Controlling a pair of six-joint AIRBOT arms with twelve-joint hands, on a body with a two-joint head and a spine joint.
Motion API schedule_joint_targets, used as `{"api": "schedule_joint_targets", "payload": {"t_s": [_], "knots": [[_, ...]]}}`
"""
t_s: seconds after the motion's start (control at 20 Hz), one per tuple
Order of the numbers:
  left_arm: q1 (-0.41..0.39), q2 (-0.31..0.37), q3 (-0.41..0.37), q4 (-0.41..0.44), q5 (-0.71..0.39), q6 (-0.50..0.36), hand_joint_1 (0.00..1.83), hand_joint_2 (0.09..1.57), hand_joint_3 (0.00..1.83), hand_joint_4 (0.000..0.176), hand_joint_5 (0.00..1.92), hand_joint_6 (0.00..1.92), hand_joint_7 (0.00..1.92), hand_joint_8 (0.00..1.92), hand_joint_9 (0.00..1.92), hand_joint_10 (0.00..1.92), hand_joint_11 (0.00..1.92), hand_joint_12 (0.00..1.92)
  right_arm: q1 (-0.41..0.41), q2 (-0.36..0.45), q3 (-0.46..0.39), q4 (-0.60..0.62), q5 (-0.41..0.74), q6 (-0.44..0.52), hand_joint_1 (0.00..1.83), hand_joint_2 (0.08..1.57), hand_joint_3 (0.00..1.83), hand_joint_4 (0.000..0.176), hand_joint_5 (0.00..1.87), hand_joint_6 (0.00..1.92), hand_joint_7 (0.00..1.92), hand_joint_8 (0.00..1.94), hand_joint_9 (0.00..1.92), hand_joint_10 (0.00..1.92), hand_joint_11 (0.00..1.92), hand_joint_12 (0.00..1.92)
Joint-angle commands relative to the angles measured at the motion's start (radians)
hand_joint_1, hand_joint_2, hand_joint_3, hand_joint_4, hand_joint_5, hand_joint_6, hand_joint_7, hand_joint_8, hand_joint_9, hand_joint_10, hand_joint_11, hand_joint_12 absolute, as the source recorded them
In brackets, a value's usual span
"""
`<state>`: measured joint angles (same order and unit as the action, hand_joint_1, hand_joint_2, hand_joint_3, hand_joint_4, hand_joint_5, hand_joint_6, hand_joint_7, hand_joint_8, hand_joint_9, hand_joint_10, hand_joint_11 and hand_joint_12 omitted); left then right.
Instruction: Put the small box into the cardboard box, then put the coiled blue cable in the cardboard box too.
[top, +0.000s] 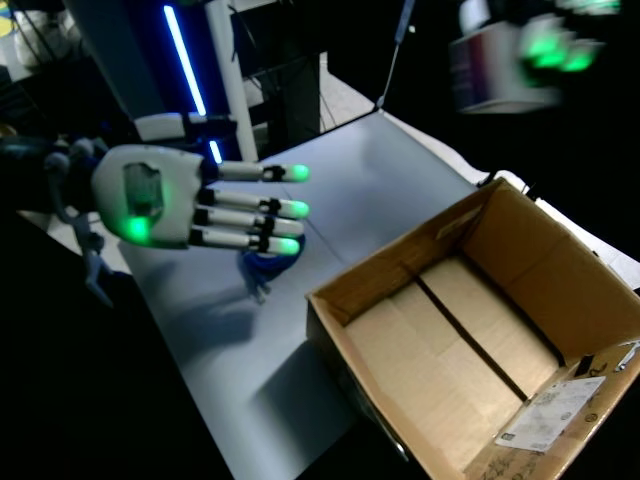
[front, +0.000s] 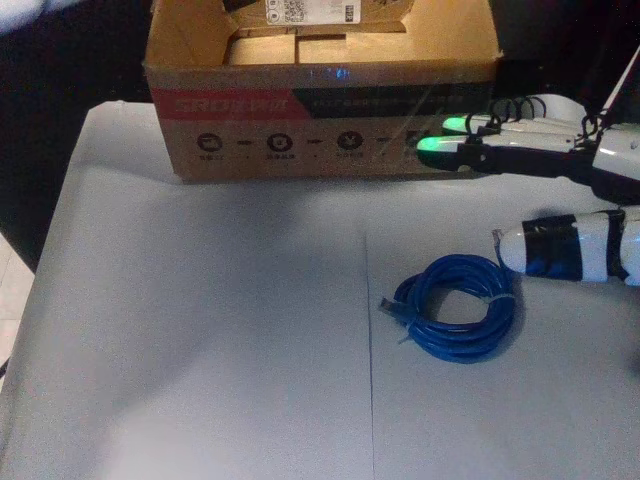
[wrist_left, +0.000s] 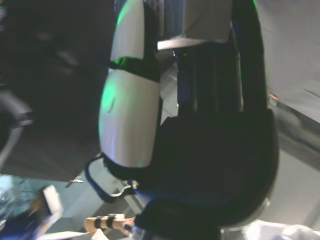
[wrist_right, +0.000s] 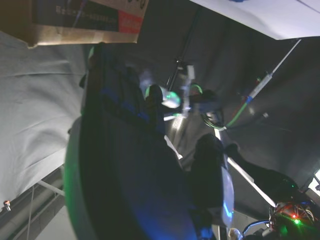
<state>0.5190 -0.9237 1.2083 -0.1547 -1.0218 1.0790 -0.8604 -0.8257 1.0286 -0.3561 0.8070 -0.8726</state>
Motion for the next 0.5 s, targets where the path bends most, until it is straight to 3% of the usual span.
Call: {"api": "schedule_joint_targets", "payload": {"t_s": [0.0,0.2,0.35,0.4,0.45], "knots": [[-0.041,-0.028,0.020,0.011,-0.015,0.000,1.38,1.08,0.00,0.000,1.04,0.85,1.09,0.77,0.93,1.13,0.70,1.11,0.013,-0.005,0.006,0.037,0.111,0.005,0.00,1.21,0.00,0.176,0.18,0.01,0.09,0.01,0.02,0.01,0.00,0.00],[-0.152,-0.171,0.166,-0.001,0.139,-0.001,1.39,1.05,0.00,0.000,1.10,0.76,1.13,0.75,0.96,1.05,0.64,1.24,0.014,-0.034,0.031,0.036,0.111,0.005,0.00,1.22,0.00,0.176,0.14,0.00,0.07,0.00,0.01,0.00,0.00,0.00],[-0.171,-0.263,0.254,-0.009,0.201,-0.006,1.38,1.08,0.00,0.000,1.05,0.81,1.03,0.94,0.91,1.19,0.61,1.45,0.036,-0.060,0.053,0.019,0.112,0.005,0.00,1.23,0.01,0.176,0.13,0.00,0.07,0.00,0.00,0.00,0.00,0.00],[-0.172,-0.282,0.274,-0.016,0.216,-0.008,1.38,1.09,0.00,0.000,1.02,0.83,1.03,0.95,0.93,1.17,0.64,1.44,0.048,-0.069,0.061,0.005,0.112,0.005,0.00,1.24,0.01,0.176,0.14,0.00,0.08,0.00,0.01,0.00,0.00,0.00],[-0.170,-0.299,0.292,-0.026,0.231,-0.012,1.37,1.11,0.00,0.000,0.97,1.00,1.01,0.98,0.87,1.17,0.58,1.38,0.058,-0.077,0.068,-0.006,0.112,0.005,0.00,1.24,0.01,0.176,0.14,0.00,0.06,0.00,0.00,0.00,0.00,0.00]]}}
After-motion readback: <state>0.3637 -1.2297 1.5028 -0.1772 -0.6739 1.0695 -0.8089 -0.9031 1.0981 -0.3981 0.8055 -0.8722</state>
